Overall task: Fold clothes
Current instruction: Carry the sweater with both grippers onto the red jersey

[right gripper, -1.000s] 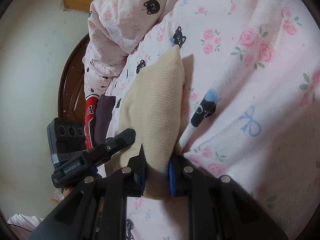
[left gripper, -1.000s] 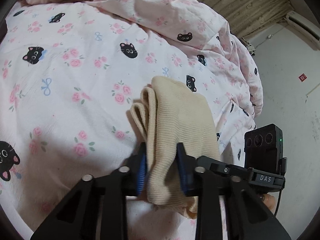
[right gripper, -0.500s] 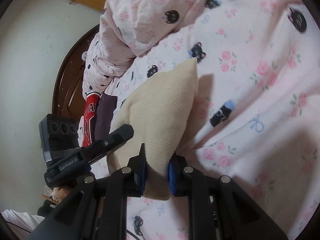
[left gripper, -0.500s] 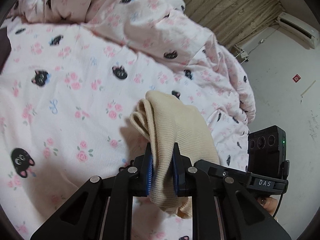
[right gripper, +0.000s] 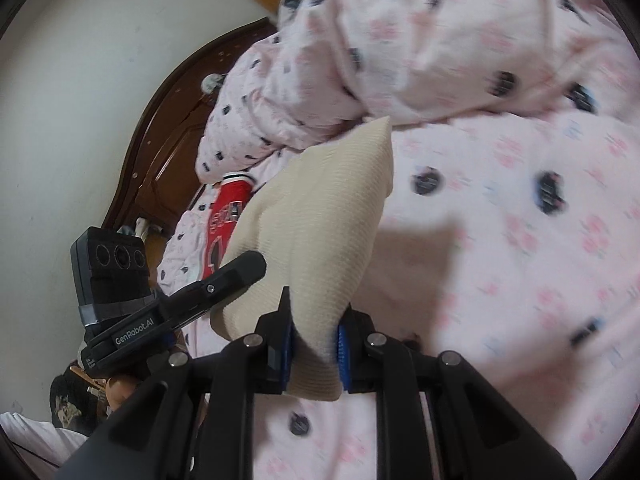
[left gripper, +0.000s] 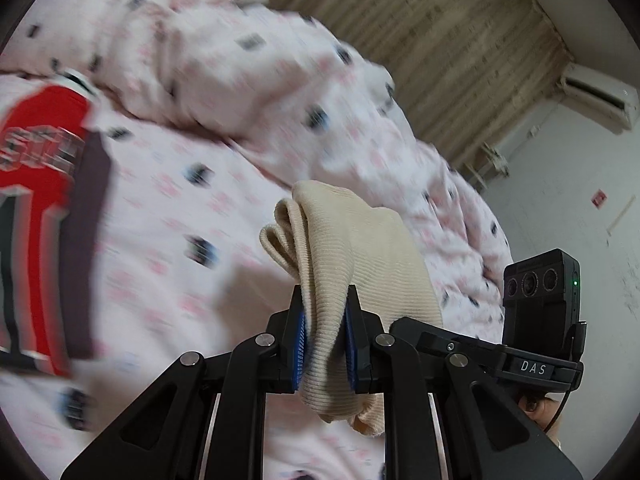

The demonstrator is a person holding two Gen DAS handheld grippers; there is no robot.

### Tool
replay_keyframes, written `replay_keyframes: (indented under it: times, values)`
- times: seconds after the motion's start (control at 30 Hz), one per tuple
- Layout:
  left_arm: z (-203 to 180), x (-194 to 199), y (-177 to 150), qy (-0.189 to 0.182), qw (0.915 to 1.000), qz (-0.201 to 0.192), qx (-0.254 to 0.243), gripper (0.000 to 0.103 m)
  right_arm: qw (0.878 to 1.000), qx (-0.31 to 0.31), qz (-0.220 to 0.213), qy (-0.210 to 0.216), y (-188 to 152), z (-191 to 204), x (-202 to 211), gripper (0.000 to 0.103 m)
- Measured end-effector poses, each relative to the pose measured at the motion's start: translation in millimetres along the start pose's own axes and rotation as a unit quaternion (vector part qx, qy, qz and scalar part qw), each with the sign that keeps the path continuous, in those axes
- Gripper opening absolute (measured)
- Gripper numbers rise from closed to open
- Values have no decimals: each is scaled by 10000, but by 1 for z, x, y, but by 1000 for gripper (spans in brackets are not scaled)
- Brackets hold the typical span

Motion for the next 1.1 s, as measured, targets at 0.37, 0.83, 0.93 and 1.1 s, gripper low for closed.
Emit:
replay_keyframes:
  times: [0.37, 0.83, 0.93, 1.1]
  values:
    - [138, 77, 26, 939, 9899, -805, 688, 14, 9916, 834, 744, 649, 22, 96, -150, 18]
    - [242, 56, 11, 1364, 9778, -344, 1550, 18, 9863, 786, 1416, 314, 10, 92, -263, 18]
    - [254, 59, 6, 1414, 9733, -303, 1780, 27, 9865, 730, 1431, 303, 10, 88, -266, 19]
    - [270, 68, 4, 1482, 9663, -380, 2068, 31, 9864, 699, 1465, 247, 10, 86, -267, 25]
Point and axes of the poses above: each gripper's, at about its wrist camera, not at the fingertips, and x roughly against the way its jaws point, z to its left, y to its top, the point moved 8 cm from there along -x, roughly the way its jaws point, and after that the axes turned 11 degrees about y, right-handed, at the moved point
